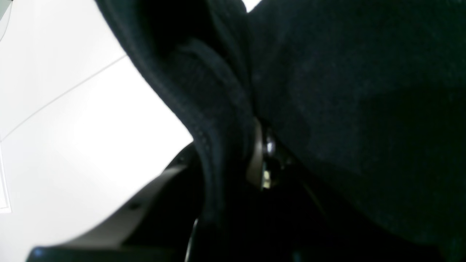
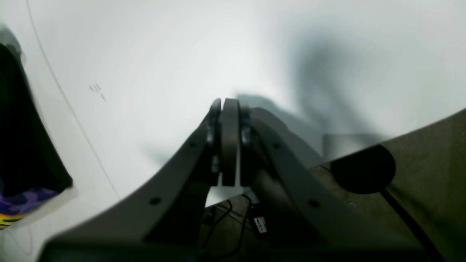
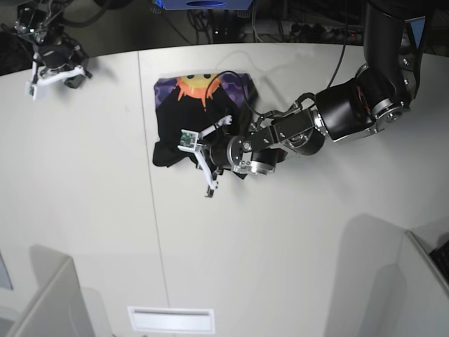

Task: Fold the T-shirt properly
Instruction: 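Grasp the bundle with the left gripper and rotate it upright, then open the left gripper and release the folded shirt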

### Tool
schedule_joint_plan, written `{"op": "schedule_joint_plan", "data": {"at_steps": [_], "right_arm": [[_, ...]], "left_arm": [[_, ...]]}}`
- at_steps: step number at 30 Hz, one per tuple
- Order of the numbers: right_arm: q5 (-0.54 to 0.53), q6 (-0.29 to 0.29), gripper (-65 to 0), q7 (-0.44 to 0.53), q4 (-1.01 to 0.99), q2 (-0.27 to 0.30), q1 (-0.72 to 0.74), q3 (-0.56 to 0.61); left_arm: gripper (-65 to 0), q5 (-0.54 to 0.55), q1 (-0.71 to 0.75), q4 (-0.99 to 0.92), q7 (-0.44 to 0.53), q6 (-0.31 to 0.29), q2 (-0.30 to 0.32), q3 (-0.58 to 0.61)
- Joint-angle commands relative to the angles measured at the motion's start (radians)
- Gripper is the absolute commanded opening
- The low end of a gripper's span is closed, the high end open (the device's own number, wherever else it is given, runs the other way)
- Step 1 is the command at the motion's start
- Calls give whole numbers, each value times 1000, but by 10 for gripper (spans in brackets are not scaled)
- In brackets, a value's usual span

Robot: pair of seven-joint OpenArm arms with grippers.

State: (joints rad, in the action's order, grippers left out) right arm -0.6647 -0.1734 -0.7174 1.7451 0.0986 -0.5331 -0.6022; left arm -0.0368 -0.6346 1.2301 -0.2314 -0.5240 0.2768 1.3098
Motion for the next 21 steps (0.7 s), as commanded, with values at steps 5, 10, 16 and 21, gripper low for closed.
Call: {"op": "schedule_joint_plan", "data": {"at_steps": [5,10,16,21], "right_arm": [[-10,-5,-650,18,14,13,-5,-5],[-10,-5,-650,18,13,11,-5,-5],[-8,-5,-650,18,13,11,-3,3],[-8,-7,-650,22,13,10,-2,5]], "left_arm": [[-563,1,-9,0,-27,-35,0,3],[-232,1,-11,0,-27,-35,-4,-22],[-132,2,-11,1,-27,-35,-32,-155],[-132,8,-4,76,-27,-37,-35,-287]]}}
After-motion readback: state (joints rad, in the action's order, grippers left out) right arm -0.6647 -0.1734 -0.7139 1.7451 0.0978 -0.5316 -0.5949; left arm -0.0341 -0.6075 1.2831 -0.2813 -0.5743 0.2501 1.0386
